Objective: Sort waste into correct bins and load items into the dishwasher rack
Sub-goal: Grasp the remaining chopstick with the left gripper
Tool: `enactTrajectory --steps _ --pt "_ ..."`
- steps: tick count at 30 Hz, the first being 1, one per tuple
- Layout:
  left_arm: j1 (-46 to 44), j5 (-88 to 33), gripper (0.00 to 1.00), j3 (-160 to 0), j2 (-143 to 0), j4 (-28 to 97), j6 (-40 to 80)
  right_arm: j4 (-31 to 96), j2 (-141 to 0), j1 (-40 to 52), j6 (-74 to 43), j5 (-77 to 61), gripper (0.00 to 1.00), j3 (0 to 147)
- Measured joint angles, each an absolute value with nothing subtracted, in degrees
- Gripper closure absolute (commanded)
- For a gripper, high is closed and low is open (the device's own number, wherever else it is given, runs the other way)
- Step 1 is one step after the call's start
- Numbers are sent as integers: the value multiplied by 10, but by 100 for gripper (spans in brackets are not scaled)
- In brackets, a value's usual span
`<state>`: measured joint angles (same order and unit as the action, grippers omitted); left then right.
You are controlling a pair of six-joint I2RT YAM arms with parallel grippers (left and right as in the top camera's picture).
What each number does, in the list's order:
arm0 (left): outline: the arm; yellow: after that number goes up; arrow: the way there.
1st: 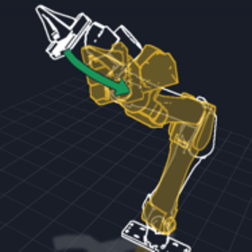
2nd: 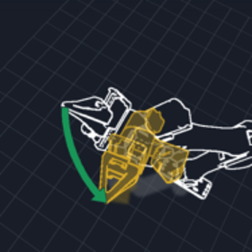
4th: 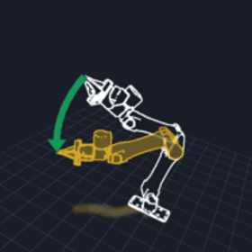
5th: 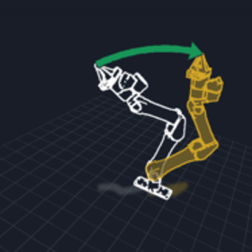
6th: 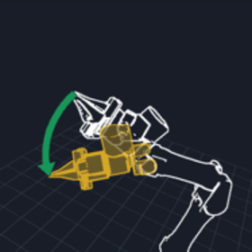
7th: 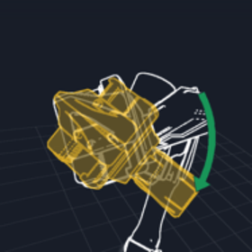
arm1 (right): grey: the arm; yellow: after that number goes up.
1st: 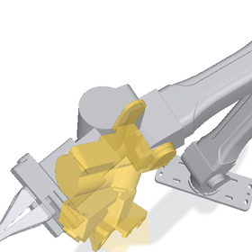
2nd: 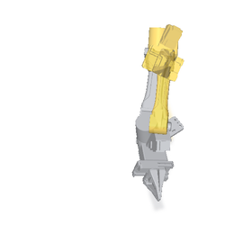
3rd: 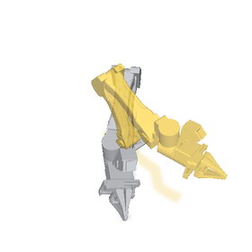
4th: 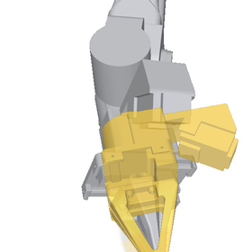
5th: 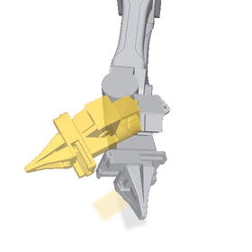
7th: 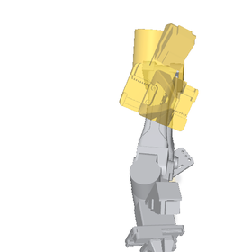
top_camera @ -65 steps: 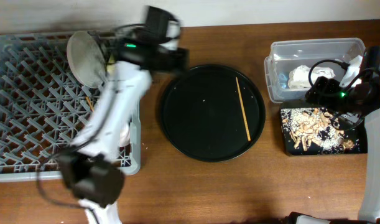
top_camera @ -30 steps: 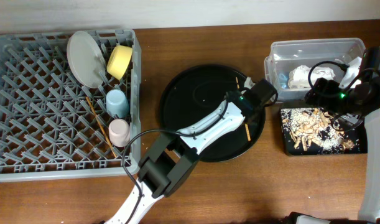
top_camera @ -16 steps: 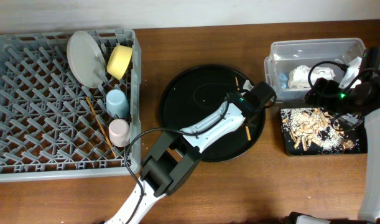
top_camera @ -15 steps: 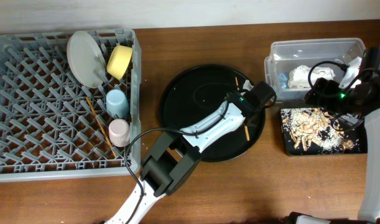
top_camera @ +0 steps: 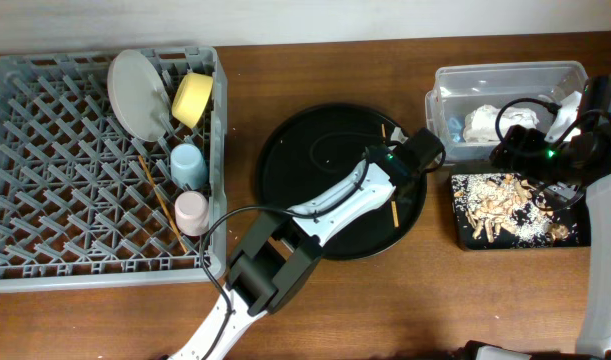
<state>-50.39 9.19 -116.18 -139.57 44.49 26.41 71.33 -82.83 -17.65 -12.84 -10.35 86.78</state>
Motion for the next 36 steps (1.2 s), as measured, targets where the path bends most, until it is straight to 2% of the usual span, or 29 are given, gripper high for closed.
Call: enactTrajectory --steps 2,3,9,18,23,27,29,36 --pt "-504 90 62 -1170 -1406 456 261 713 -828 -176 -128 -103 15 868" --pt "-504 89 60 -1173 -1406 457 263 713 -828 -176 -128 -104 15 868" --pt "-504 88 57 -1177 -1409 456 262 713 -828 -176 -128 -103 15 868" --pt "-505 86 57 -1209 -1413 494 251 714 -828 -176 -128 -103 15 868" --pt "-504 103 56 -1310 -1421 670 231 714 -828 -176 -128 -103 15 868" --pt "-495 112 47 -1360 -1421 754 230 713 -828 -176 -128 -103 15 868" --pt "-486 102 40 -1373 -1421 748 244 713 -828 -176 -128 -103 15 868" --pt "-459 66 42 -1376 -1422 626 379 713 -828 -176 -128 -103 15 868"
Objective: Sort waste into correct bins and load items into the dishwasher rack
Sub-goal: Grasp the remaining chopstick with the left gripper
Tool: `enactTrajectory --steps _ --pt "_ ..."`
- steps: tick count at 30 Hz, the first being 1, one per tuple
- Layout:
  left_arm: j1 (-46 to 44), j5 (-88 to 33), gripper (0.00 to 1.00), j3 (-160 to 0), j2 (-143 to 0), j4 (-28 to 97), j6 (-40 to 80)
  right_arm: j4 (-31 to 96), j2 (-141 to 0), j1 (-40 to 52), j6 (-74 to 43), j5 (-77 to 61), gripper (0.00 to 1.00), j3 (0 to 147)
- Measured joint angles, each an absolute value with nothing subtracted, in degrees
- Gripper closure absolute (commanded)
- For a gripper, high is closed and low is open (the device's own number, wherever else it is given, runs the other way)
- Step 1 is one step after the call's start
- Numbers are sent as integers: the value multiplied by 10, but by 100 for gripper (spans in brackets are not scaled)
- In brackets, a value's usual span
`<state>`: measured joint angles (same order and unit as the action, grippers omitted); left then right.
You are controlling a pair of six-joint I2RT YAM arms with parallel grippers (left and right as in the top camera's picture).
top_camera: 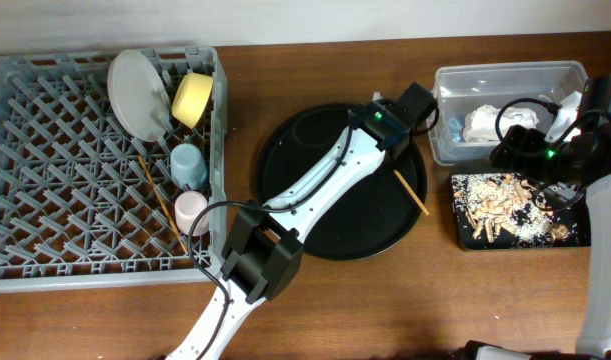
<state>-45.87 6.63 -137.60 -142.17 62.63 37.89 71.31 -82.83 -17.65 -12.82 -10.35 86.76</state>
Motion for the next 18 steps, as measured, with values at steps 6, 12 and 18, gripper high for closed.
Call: enactTrajectory --steps 6,12,18 --pt "-464 58 41 -1378 -1446 535 438 713 -828 -176 -128 -103 15 868" --pt "-466 57 41 -1378 -1493 540 462 713 -828 -176 -128 -103 15 868" --pt "-466 50 41 -1378 -1501 544 466 713 -828 -176 -129 -104 15 868"
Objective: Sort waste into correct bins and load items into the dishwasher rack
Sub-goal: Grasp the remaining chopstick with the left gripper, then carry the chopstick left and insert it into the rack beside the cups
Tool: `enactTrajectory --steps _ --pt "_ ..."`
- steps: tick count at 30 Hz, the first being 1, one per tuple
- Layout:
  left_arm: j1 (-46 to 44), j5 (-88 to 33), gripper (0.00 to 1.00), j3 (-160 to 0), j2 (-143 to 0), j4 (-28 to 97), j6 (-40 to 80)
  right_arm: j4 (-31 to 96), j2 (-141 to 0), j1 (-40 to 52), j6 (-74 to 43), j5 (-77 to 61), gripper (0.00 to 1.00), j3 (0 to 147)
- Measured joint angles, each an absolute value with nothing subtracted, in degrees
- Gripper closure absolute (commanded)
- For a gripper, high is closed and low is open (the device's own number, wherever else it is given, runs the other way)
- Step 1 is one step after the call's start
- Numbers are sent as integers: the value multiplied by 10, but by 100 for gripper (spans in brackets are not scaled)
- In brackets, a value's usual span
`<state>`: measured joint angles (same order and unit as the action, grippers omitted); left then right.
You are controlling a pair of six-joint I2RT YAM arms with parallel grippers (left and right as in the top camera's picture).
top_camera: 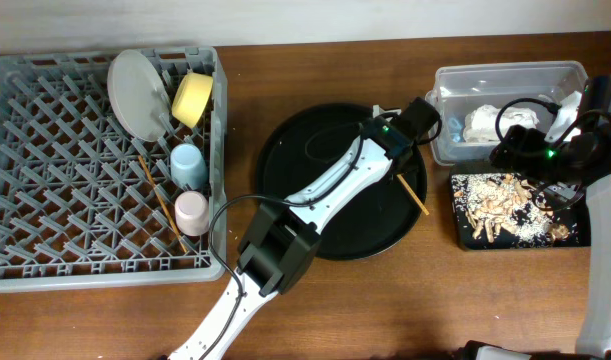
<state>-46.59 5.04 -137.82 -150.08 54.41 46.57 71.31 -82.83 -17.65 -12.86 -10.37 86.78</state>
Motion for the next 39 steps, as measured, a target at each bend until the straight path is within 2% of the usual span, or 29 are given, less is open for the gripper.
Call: enactTrajectory --steps 3,10,14,27,29,31,34,39 --pt "-466 42 41 -1379 -1511 543 466 713 -828 -176 -128 -104 15 868" --pt "-462 43 53 -1383 -1513 557 465 713 -828 -176 -128 -104 15 868" --pt "-459 47 53 -1386 -1513 578 463 713 -828 -176 -129 -104 15 868" --pt "-458 69 54 -1392 -1513 660 290 713 -828 -176 -128 -104 15 868" --pt "-458 69 64 -1393 -1513 663 272 713 -828 -176 -128 -104 15 868" --pt "-458 69 68 -1393 -1513 671 255 713 -828 -176 -128 -104 15 868" --pt "-458 70 68 -1394 -1513 686 258 713 -828 -176 -128 -104 15 868" --pt "-458 70 69 -1396 -1513 718 333 713 -828 -176 -128 -103 15 868"
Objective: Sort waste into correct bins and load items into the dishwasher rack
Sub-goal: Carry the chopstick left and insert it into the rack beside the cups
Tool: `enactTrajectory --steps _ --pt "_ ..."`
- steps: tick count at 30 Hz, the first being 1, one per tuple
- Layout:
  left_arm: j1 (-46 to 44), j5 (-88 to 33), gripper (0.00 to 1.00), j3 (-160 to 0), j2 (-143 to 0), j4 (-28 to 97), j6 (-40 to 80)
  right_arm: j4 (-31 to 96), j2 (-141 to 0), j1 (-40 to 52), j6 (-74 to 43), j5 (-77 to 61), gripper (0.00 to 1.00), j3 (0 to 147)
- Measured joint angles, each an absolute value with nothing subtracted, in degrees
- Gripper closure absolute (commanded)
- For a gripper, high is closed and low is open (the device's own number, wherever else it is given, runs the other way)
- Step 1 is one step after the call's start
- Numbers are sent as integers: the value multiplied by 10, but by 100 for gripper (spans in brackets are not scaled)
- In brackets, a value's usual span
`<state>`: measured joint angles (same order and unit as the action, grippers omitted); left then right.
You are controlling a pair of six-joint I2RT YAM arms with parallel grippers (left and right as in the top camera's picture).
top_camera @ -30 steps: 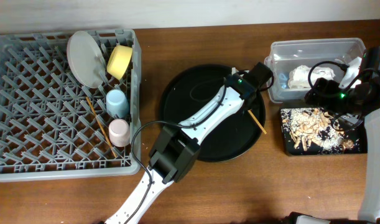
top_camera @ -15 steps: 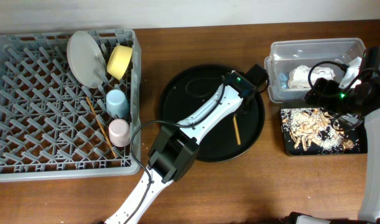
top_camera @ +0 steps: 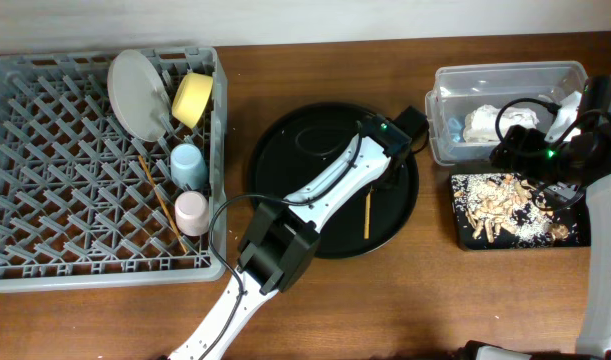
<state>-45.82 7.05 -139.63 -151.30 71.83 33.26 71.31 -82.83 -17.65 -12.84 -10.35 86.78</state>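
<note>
A single wooden chopstick [top_camera: 367, 214] lies loose on the round black tray [top_camera: 295, 200], pointing near to far, right of the tray's middle. My left gripper [top_camera: 393, 150] hovers over the tray's far right rim, just beyond the chopstick's far end; its jaws are hidden under the wrist. The grey dishwasher rack [top_camera: 55, 200] at the left holds a grey plate [top_camera: 137, 92], a yellow cup [top_camera: 192, 98], a blue cup [top_camera: 189, 165], a pink cup [top_camera: 193, 211] and another chopstick [top_camera: 161, 198]. My right gripper [top_camera: 525, 150] sits at the far edge of the scraps tray, jaw state unclear.
A clear plastic bin [top_camera: 505, 80] with crumpled white waste stands at the far right. Just in front of it is a black rectangular tray [top_camera: 575, 235] covered with food scraps. The left arm stretches diagonally across the round tray from the near edge.
The chopstick was lying slantwise at the tray's right edge; it now lies straight, further left on the tray. The left gripper shifted slightly left and nearer. The right arm stayed put.
The left gripper was first over the tray's right side with the chopstick just below it. Then it stood further back near the clear bin, the chopstick lying slantwise at the tray's right edge. Now the chopstick lies straight, nearer the tray's middle.
</note>
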Motion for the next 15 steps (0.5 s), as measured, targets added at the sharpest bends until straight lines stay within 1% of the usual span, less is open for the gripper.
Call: enactTrajectory --steps 1,2,3,6,15 --pt "-458 70 76 -1396 -1513 720 351 713 -828 -176 -128 -104 15 868" --pt "-458 70 87 -1396 -1513 720 363 713 -828 -176 -128 -104 15 868" --pt "-458 67 92 -1396 -1513 717 369 713 -828 -176 -128 -103 15 868" --pt "-460 65 98 -1396 -1513 709 385 713 -828 -176 -128 -104 15 868" --pt "-460 67 99 -1396 -1513 709 389 713 -828 -176 -128 -104 15 868"
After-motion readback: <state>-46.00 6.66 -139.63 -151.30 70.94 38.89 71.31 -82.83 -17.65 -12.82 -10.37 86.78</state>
